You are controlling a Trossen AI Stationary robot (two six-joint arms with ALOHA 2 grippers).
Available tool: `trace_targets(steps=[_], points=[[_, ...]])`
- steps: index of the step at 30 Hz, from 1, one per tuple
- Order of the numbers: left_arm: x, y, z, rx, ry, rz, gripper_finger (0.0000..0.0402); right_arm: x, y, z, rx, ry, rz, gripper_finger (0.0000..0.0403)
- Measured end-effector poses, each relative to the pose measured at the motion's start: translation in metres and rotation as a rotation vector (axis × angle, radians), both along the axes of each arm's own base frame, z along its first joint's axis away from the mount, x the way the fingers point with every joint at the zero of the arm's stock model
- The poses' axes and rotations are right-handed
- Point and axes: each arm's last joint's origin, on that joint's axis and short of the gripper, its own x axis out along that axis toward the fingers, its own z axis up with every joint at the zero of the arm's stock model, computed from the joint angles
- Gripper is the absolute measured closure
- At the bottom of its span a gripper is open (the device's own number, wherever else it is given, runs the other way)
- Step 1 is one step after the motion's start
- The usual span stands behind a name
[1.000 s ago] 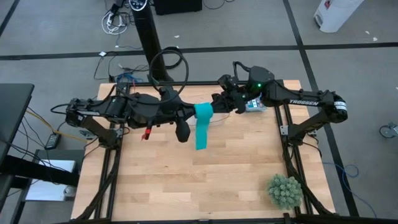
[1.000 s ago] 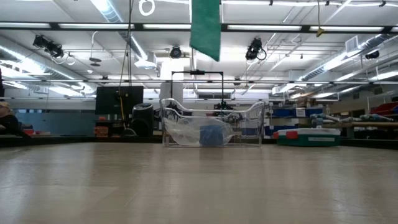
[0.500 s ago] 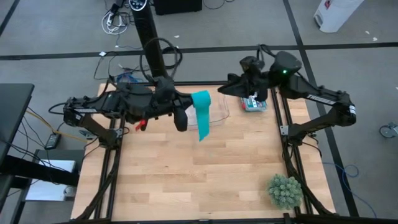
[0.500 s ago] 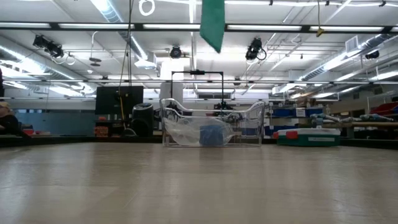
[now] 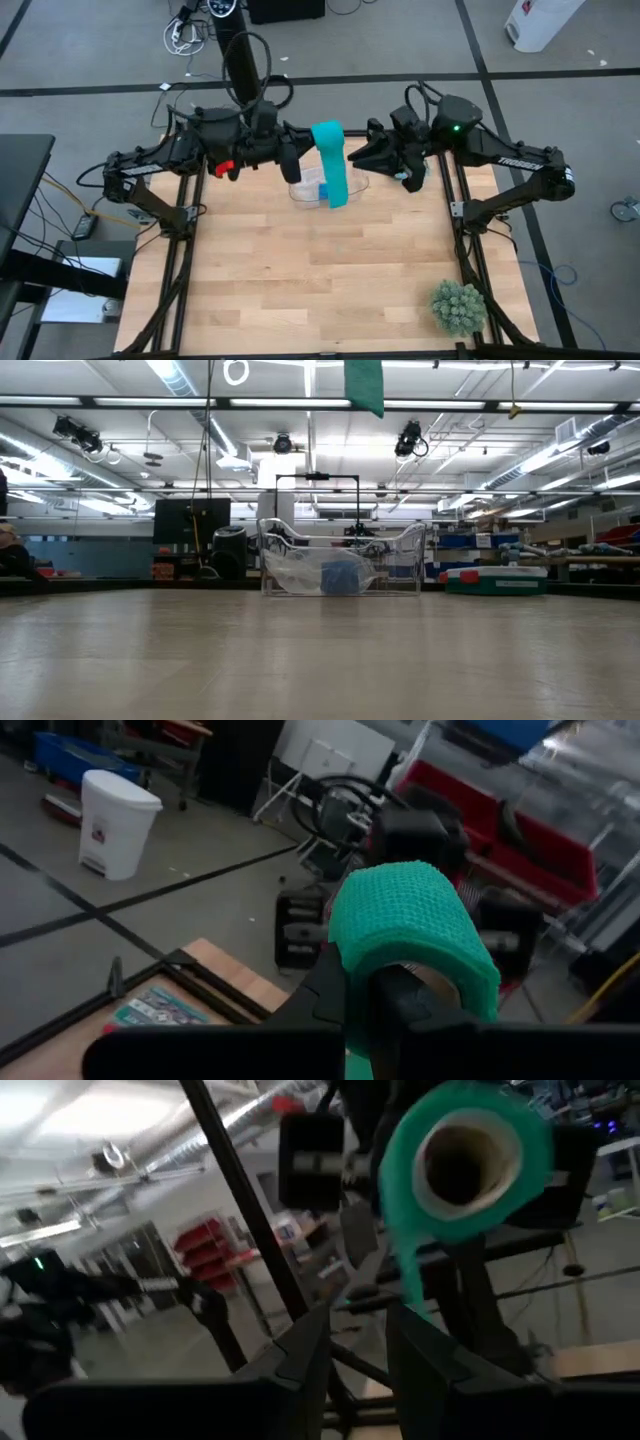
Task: Roll bandage
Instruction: Roll the sky blue bandage
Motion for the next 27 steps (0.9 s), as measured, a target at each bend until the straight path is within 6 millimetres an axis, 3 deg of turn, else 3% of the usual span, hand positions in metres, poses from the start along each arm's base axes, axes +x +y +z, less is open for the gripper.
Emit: trace_targets(steps=[11, 19, 27], points=[[0.0, 0.01, 0.002, -0.108, -0.06, -0.019, 0.0383, 0.001, 0.0, -0.005, -0.187, 0.003, -0.151, 0.0308], [0.0, 0.01, 0.002, -0.16, -0.076, -0.022, 0.0381, -0.02, 0.0, 0.003, -0.265, -0.004, -0.279, 0.0309], [0.0, 0.012, 0.003, -0.19, -0.089, -0.015, 0.0381, -0.001, -0.002, -0.01, -0.269, 0.059, -0.251, 0.0309]])
